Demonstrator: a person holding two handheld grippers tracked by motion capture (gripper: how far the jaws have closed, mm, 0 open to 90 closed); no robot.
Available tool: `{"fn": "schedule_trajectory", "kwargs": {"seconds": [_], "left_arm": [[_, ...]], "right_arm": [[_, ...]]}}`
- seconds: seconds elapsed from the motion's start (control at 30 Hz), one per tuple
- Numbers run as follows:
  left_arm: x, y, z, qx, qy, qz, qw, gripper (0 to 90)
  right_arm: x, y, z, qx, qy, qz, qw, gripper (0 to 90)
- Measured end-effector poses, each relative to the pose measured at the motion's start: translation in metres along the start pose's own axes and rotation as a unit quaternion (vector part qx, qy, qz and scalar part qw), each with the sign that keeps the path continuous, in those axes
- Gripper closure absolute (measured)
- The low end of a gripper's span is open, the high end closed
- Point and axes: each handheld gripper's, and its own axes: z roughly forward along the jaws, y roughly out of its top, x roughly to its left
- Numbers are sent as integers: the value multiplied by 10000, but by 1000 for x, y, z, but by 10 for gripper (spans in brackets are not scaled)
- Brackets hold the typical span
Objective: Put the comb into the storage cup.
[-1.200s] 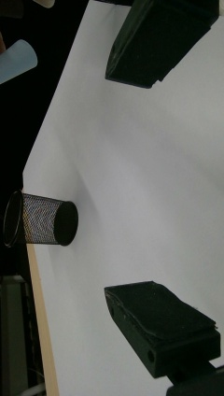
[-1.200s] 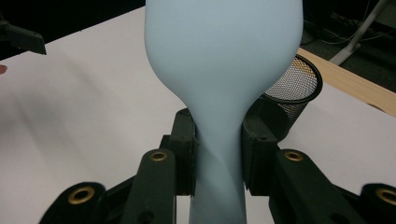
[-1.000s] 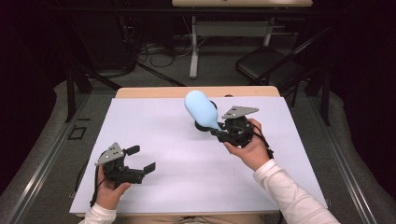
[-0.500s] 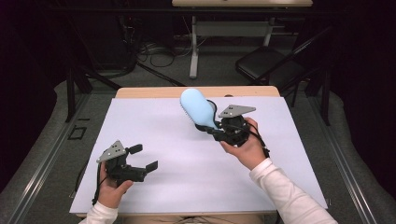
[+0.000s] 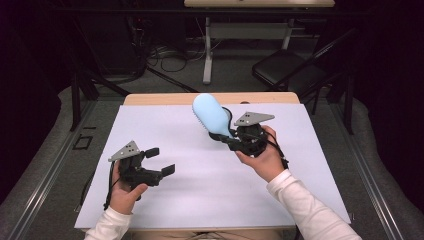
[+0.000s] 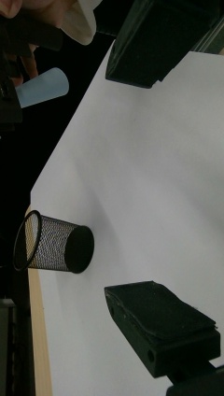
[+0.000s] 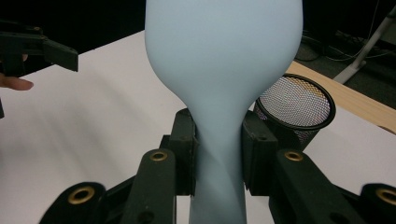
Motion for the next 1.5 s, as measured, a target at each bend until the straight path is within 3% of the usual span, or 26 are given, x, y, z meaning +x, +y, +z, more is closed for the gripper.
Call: {"fn": "schedule_trajectory", "kwargs": {"seconds": [0.8,1.2,1.5], "left_arm": [[-7,43,15,220,-295,11,9993,5],[-6,63,22,161,-445,-136,9988,5],[-2,80,23,46,-403,-173,9990,5]], "right_arm": [[4,-2,-1,-116,29,-15,9999,697],[6,-3,-2,-234,43,-22,9997,697],[7,-4,-2,-322,68,-22,9995,697]]}}
